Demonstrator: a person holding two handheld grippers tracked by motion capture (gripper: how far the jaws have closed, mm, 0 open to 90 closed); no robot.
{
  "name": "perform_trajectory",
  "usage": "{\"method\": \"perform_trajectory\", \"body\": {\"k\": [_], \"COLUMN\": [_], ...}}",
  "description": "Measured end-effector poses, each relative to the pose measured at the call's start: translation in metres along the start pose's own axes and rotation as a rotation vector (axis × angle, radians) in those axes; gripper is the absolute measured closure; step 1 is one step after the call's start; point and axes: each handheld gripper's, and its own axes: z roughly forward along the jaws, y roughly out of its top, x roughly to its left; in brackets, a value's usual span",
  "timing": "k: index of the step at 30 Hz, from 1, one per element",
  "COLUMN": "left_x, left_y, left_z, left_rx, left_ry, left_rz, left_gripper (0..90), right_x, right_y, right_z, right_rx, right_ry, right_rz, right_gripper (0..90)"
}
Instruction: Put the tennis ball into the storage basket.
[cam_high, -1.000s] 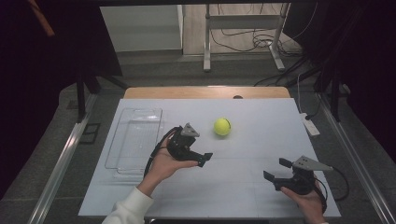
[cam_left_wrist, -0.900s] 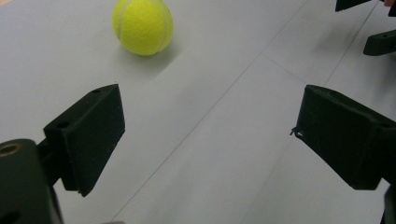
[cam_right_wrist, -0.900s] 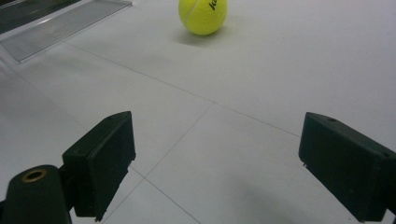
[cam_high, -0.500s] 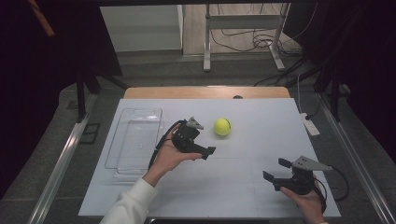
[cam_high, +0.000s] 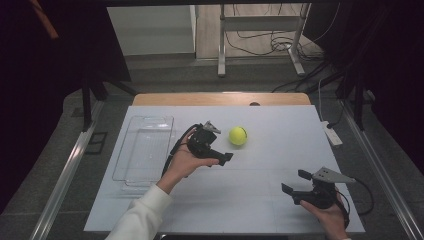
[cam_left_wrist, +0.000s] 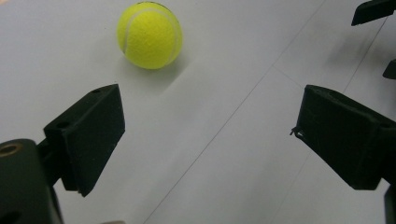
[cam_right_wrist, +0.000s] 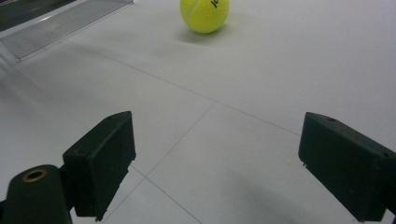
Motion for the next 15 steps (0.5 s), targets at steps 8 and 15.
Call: {"method": "perform_trajectory", "body": {"k": [8, 15], "left_x": [0.0047, 0.0100], "left_y": [0.0029, 0.0053], "left_z": [0.0049, 0.0084], "left_rx": [0.010, 0.018], "left_ry": [0.002, -0.001], "left_rz": [-0.004, -0.020], "left_gripper": [8.6, 8.6], "right_x": [-0.0004, -0.0006], "right_y": [-0.0003, -0.0004], "right_z": [-0.0002, -0.0001], "right_rx": [0.000, 0.000], "right_ry": [-0.001, -0.003], "right_rz": [0.000, -0.001], "right_gripper": [10.9, 10.9]}}
